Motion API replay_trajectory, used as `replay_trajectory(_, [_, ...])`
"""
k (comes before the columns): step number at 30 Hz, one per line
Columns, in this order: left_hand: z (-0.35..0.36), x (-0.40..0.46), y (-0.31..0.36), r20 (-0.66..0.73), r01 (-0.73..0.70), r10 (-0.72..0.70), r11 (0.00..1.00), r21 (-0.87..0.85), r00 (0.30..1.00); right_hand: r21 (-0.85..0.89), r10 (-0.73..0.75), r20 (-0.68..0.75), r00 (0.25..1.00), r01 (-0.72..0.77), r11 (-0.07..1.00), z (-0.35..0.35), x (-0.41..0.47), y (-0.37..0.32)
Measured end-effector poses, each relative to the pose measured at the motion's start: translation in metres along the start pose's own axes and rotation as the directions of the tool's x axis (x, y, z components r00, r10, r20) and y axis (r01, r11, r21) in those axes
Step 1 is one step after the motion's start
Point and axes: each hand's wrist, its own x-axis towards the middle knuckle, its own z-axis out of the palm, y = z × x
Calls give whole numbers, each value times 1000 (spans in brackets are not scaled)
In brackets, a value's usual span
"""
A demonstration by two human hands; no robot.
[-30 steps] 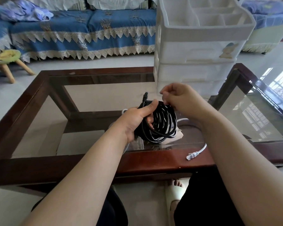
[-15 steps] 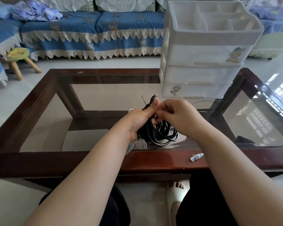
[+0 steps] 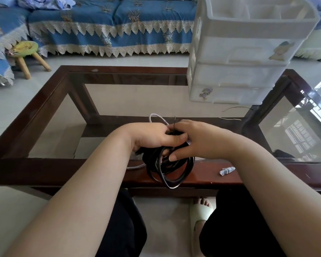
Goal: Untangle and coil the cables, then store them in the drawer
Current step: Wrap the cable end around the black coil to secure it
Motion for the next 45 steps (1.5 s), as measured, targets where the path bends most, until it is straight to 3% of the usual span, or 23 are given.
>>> replay_trajectory(4, [3,0,-3,-43,-27,30,998,58,999,-78,18,-21,1000,-20,997,2,5,0])
replay_trajectory(8, [2,-1,-3,-91,-35,51,986,165,995,-47,-2,-22,1000,1,999,5,8,-1])
replay_trajectory(17, [5,-9,1,-84,-2,22,974,225,996,-101,-22,-47,999,18,995,7,7,-5])
replay_trajectory(27, [13,-16,-5,-265,48,8,978,203,964,73,-22,-104,994,29,997,13,4,-7])
replay_trajectory(33, [18,-22,-10,-264,77,-43,990,119,964,87,-22,-145,989,35,996,20,4,-7])
replay_trajectory(40, [21,-27,-12,-347,75,-8,981,178,938,-145,-71,-257,964,35,989,28,1,-14])
replay_trajectory(45, [18,-28,-17,-396,26,25,992,123,918,-281,-231,-446,865,109,953,37,3,-12])
